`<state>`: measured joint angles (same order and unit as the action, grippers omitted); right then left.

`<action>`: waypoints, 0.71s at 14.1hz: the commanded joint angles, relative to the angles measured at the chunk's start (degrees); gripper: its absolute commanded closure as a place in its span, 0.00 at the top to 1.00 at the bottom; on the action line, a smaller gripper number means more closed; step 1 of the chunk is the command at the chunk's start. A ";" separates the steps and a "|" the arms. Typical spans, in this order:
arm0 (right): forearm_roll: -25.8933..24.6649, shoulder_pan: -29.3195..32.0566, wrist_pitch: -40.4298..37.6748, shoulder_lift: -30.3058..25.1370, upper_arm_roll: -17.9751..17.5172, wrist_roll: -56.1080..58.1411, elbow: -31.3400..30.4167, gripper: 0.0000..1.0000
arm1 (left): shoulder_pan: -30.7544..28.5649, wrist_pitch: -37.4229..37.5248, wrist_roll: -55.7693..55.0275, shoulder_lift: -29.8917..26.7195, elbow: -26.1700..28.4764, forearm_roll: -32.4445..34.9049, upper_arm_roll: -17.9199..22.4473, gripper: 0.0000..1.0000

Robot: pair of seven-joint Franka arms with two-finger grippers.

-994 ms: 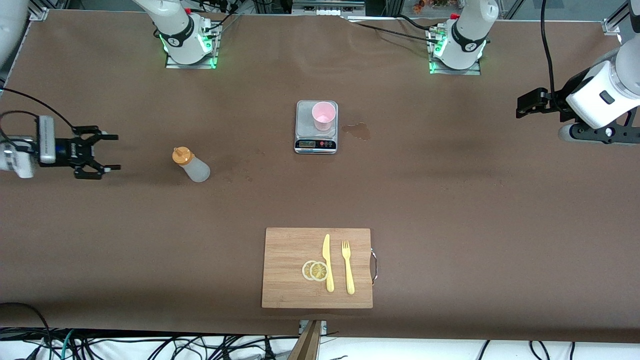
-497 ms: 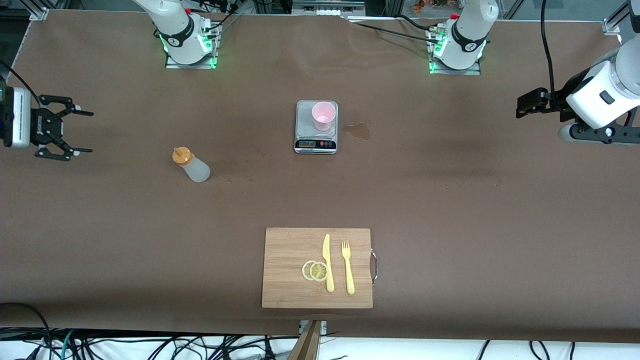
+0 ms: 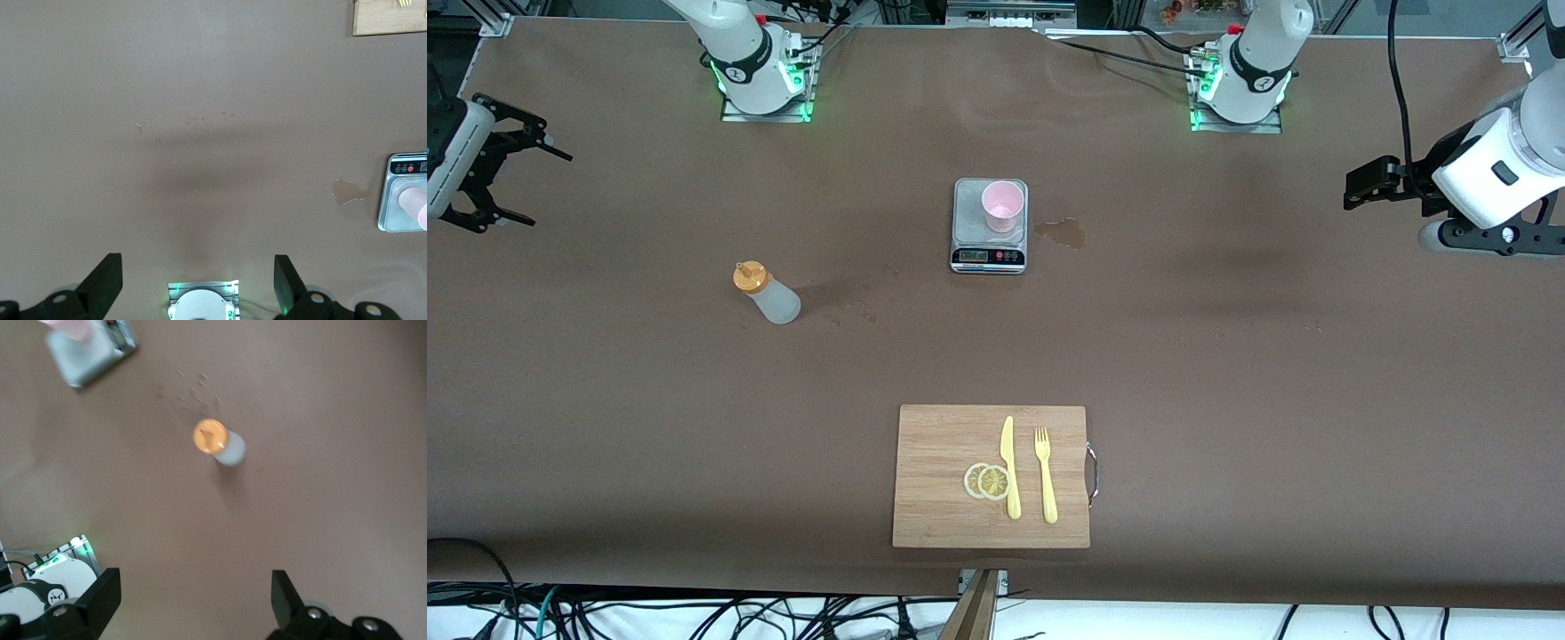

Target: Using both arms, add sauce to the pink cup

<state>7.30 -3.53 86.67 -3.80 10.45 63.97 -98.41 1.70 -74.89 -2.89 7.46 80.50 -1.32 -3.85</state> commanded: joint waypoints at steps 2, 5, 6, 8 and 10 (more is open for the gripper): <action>-5.88 -1.39 -2.98 -0.68 -4.37 -19.10 3.92 1.00 | 0.06 1.24 1.31 0.63 -1.22 -1.67 0.16 1.00; -7.12 -4.37 -7.55 -0.42 -5.00 -37.90 7.44 1.00 | -0.29 1.50 1.49 0.54 -1.22 -1.67 0.16 1.00; -7.04 -4.56 -8.09 -0.33 -5.00 -42.30 7.88 1.00 | -0.20 1.50 1.40 0.54 -1.22 -1.67 0.07 1.00; -6.86 -5.35 -8.18 -0.50 -4.82 -49.62 8.06 1.00 | -0.29 1.50 1.49 0.54 -1.22 -1.67 0.07 1.00; -7.21 -5.26 -6.96 -0.50 -3.69 -48.68 8.06 1.00 | -0.29 1.50 1.57 0.54 -1.22 -1.67 0.07 1.00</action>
<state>1.05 -8.50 79.90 -4.57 5.54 16.57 -91.52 1.75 -74.37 -2.89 7.46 80.50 -1.32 -3.90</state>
